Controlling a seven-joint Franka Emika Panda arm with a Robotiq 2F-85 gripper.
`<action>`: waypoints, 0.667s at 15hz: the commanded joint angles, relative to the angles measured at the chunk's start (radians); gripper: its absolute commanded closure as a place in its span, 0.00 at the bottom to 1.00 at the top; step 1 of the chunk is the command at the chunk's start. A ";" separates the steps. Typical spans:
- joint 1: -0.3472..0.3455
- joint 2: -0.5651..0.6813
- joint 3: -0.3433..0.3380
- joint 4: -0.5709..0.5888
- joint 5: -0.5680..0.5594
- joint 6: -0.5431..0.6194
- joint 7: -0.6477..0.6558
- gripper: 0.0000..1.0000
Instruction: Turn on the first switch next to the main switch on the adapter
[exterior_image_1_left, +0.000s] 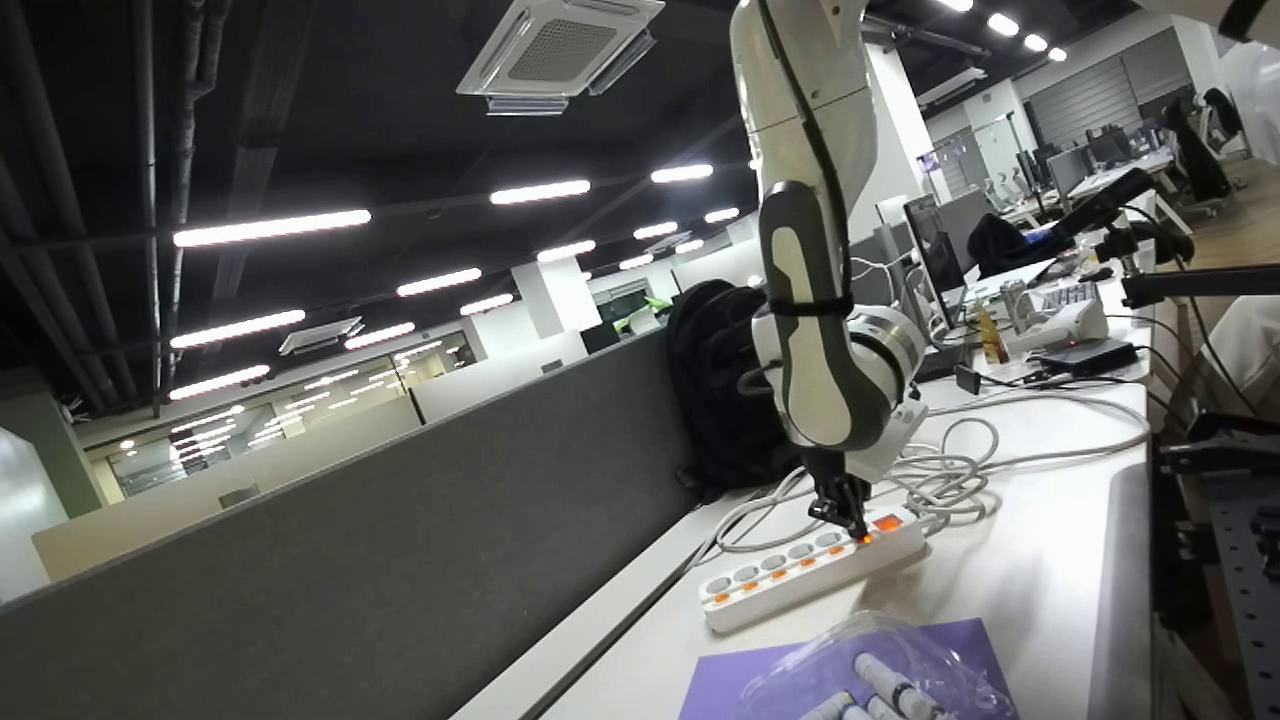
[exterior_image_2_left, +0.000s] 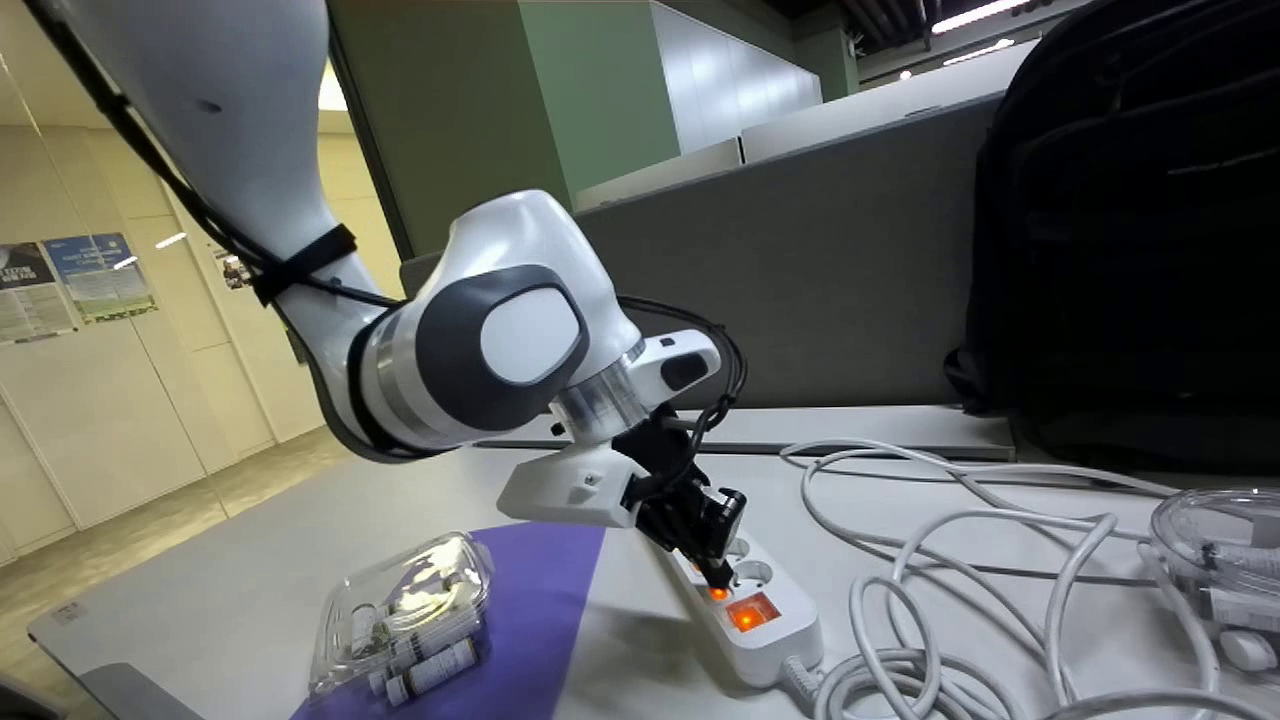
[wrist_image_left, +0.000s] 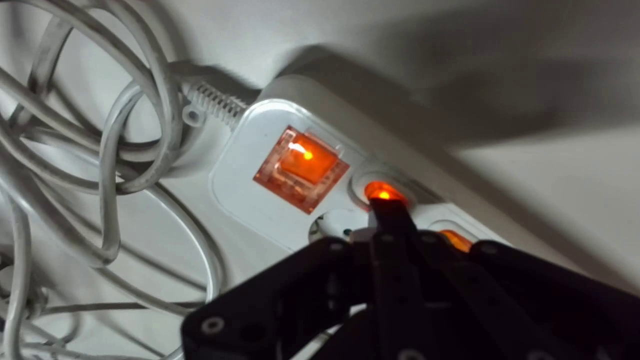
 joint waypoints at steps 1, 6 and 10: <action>0.279 0.202 -0.229 0.063 0.022 0.007 0.152 1.00; 0.184 0.090 -0.073 0.064 0.041 -0.165 0.059 1.00; -0.045 -0.044 0.157 0.057 0.044 -0.257 -0.073 1.00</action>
